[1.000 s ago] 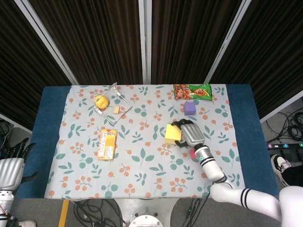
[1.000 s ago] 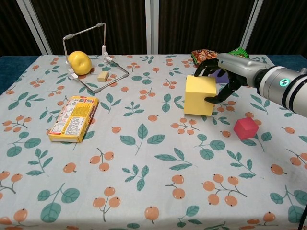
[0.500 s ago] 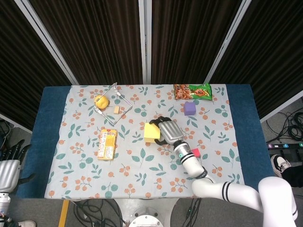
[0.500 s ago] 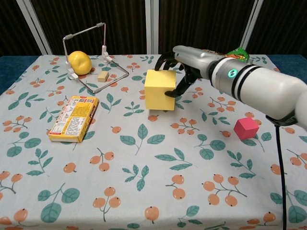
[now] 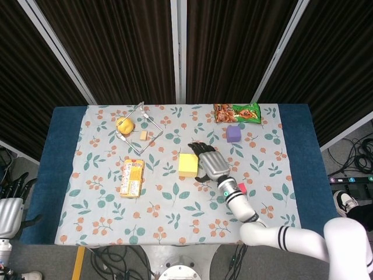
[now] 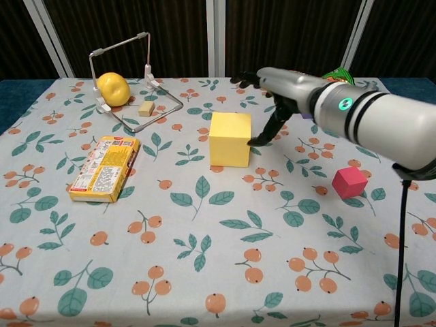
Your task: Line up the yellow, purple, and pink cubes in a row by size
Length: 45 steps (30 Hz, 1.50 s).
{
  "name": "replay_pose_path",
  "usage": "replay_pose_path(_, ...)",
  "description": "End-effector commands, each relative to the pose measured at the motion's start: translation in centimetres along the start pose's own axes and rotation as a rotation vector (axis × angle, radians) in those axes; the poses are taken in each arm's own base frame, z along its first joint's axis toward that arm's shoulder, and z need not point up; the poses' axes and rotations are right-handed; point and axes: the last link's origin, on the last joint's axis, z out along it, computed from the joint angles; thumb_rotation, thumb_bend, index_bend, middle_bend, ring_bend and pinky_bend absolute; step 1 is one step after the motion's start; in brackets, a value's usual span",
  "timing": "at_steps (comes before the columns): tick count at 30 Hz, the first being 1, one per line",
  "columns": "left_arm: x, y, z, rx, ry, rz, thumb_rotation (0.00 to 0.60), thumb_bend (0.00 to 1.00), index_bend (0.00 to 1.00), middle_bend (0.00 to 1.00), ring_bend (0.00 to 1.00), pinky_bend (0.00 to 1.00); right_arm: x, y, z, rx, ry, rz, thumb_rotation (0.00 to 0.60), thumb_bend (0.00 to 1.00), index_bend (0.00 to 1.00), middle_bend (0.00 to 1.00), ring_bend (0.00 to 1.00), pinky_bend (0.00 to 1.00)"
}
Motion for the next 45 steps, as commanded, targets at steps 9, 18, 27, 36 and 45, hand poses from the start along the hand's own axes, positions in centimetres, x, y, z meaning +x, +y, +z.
replay_pose_path(9,0.1,0.1,-0.3,0.007,0.001,0.001,0.6,0.04,0.21,0.16,0.14,0.19,8.0,8.0,2.4,-0.195,0.075,-0.2,0.6,0.09,0.04,0.1,0.0,0.11)
replay_pose_path(18,0.4,0.2,-0.3,0.02,-0.002,0.014,0.6,0.04,0.21,0.16,0.14,0.19,7.7,9.9,6.0,-0.256,0.023,-0.327,0.6,0.11,0.1,0.14,0.0,0.11)
replay_pose_path(27,0.5,0.3,-0.2,0.025,-0.013,0.024,0.6,0.04,0.21,0.16,0.14,0.19,5.6,10.3,8.6,-0.289,-0.06,-0.38,0.6,0.11,0.13,0.14,0.0,0.11)
replay_pose_path(36,0.4,0.1,-0.3,0.038,-0.024,0.031,0.6,0.04,0.21,0.16,0.14,0.19,4.4,10.3,10.4,-0.318,-0.103,-0.445,0.6,0.16,0.2,0.15,0.0,0.11)
replay_pose_path(45,0.2,-0.3,-0.4,0.054,-0.034,0.032,0.6,0.04,0.21,0.16,0.14,0.19,3.4,10.9,10.9,-0.357,-0.123,-0.454,0.6,0.18,0.27,0.18,0.01,0.11)
